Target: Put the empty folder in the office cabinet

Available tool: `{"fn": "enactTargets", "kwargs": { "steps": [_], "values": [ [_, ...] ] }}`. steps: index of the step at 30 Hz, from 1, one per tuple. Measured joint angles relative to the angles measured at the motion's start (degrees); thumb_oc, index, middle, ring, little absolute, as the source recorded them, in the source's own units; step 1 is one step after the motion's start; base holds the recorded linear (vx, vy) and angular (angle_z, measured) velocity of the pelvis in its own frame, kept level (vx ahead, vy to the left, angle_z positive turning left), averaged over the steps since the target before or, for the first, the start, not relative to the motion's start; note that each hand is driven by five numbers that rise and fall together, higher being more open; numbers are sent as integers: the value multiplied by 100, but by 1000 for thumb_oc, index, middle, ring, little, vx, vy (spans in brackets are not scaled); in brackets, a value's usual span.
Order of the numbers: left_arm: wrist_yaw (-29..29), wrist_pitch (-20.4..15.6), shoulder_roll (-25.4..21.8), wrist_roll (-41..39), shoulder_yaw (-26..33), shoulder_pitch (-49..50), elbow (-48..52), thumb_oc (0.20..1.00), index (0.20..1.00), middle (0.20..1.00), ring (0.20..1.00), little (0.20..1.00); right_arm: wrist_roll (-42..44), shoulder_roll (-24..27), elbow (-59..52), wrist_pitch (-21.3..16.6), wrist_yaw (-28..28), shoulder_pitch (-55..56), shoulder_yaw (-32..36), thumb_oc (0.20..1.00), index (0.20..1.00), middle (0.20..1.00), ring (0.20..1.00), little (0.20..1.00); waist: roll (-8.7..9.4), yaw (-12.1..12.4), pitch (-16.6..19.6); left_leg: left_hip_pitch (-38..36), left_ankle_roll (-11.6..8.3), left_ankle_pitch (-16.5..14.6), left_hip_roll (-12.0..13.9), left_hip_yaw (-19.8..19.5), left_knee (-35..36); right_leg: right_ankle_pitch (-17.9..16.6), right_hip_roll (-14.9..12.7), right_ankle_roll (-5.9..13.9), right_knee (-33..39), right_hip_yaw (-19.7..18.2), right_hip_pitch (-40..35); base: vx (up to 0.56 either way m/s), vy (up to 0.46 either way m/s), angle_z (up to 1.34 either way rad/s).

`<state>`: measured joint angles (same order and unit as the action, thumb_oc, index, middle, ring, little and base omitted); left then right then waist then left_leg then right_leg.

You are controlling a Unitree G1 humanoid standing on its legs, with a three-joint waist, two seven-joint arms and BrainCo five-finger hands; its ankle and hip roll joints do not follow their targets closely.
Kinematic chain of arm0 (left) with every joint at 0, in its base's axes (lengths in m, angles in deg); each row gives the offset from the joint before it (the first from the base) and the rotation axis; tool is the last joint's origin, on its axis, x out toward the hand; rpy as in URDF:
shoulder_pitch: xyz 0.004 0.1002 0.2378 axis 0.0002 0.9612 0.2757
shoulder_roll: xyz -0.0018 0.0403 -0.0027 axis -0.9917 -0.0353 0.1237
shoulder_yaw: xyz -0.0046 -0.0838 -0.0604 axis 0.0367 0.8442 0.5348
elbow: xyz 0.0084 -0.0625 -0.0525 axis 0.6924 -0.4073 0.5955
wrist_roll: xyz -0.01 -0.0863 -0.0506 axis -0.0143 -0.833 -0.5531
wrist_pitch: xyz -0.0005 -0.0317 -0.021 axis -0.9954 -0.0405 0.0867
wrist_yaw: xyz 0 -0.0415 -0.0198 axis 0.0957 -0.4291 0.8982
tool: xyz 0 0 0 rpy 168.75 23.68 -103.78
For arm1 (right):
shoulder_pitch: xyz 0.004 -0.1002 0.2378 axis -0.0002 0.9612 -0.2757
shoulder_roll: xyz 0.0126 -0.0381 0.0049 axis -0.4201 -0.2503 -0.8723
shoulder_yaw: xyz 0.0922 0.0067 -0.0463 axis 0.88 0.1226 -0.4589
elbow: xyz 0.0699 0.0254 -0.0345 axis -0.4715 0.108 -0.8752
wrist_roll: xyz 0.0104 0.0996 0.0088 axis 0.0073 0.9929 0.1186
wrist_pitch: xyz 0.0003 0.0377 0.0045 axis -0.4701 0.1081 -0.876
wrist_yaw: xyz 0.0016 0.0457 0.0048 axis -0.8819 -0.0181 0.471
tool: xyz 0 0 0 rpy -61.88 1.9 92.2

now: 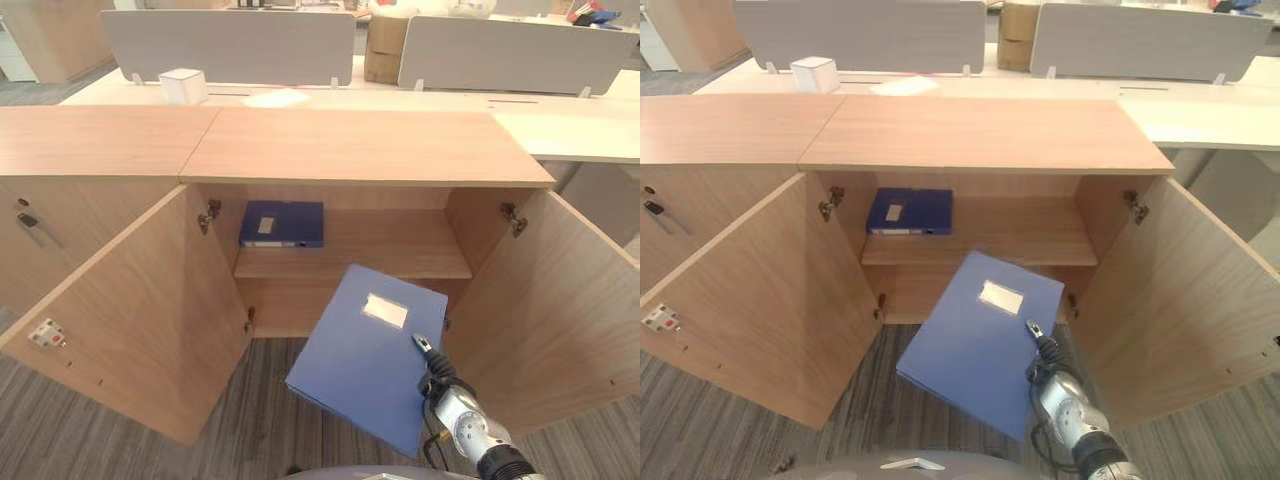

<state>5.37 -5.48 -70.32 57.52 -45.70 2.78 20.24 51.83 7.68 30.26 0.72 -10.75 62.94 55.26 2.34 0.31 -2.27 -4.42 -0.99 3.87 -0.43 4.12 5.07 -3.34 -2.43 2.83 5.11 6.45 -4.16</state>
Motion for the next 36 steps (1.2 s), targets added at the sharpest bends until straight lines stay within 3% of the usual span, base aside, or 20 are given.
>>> {"fn": "enactTargets", "kwargs": {
  "steps": [19, 22, 26, 28, 30, 33, 36],
  "values": [
    [-130, 102, 39, -6, 214, 58, -111, 1000, 1000, 1000, 1000, 1000, 130, 7, -12, -245, -143, -321, -174, 200, 200, 200, 200, 200, -21, 34, -17, 138, 2, 9, -15, 24, -1, -47, -11, 42, -31, -39, 153, -30, 41, -1],
    [-131, 99, 45, -58, 213, -20, -110, 1000, 1000, 1000, 1000, 1000, 130, 15, 5, -246, -161, -492, -166, 200, 200, 200, 200, 200, -63, 33, -188, 162, 93, 18, -59, 30, -1, -127, -52, 38, -129, -42, 230, -69, 139, -2],
    [-238, 81, 61, -78, 217, -224, -103, 1000, 1000, 1000, 1000, 1000, 128, 64, 12, -246, -216, -663, -173, 200, 200, 200, 200, 200, -181, 46, -552, 147, 247, -49, -196, 53, -1, 93, -215, 119, -1137, -95, 739, -18, 210, -8],
    [-252, 95, 90, -105, 193, -376, -181, 1000, 1000, 1000, 1000, 1000, 134, 40, 205, -276, -225, -829, -168, 200, 200, 200, 200, 200, -294, 55, -768, 68, 316, -109, -161, 125, -11, 223, -332, 176, -2119, 96, 1127, 48, 92, -3],
    [-303, 59, 27, -106, 194, -381, -172, 1000, 1000, 1000, 1000, 1000, 131, 23, 342, -265, -264, -837, -187, 200, 200, 200, 200, 200, -326, 94, -830, -92, 417, -61, -200, 129, -4, 460, -638, 111, -2666, 314, 1301, 73, -15, 19],
    [-343, 33, 5, -109, 182, -416, -160, 1000, 1000, 1000, 1000, 1000, 133, 25, 343, -272, -262, -969, -183, 200, 200, 200, 200, 200, -331, 175, -838, 55, 469, -96, -177, -46, -15, 476, -920, 234, -2398, 273, 1531, 67, -59, 13],
    [-355, 58, 18, -119, 129, -528, -193, 1000, 1000, 1000, 1000, 1000, 133, 39, 347, -282, -263, -1160, -181, 200, 200, 200, 200, 200, -344, 154, -1026, 206, 627, 24, -177, -337, -104, 241, -962, 687, -1379, 8, 1638, 182, -150, 6]
  ]
}}
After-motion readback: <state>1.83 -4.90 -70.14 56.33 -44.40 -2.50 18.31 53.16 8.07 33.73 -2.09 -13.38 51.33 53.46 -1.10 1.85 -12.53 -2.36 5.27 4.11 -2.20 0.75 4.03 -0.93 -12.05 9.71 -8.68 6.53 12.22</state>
